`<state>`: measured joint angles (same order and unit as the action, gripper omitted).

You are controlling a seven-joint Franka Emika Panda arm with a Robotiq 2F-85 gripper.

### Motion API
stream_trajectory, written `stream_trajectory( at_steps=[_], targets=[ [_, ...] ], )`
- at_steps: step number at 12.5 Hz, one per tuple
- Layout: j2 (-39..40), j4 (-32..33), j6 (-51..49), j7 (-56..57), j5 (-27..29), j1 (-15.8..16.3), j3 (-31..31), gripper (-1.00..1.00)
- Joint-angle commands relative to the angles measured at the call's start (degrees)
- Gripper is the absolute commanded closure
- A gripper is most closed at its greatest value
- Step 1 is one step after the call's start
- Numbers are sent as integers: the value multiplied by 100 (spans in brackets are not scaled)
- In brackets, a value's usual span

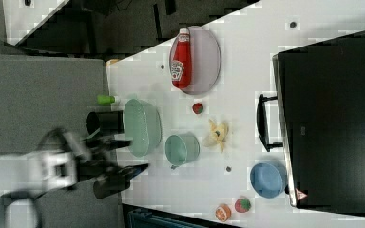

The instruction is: Pick banana from table and place on oven.

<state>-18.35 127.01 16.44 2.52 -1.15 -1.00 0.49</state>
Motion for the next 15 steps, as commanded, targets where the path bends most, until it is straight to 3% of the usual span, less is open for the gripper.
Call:
stream_trajectory(
  at_steps=[1,11,15],
  targets=[
    [450,423,701,-315,-38,-36,40,-100],
    [2689,1050,3448,-356,-32,17,253,-100],
    [3258,1165,4033,-1065,-31,53,310,-100]
  ],
)
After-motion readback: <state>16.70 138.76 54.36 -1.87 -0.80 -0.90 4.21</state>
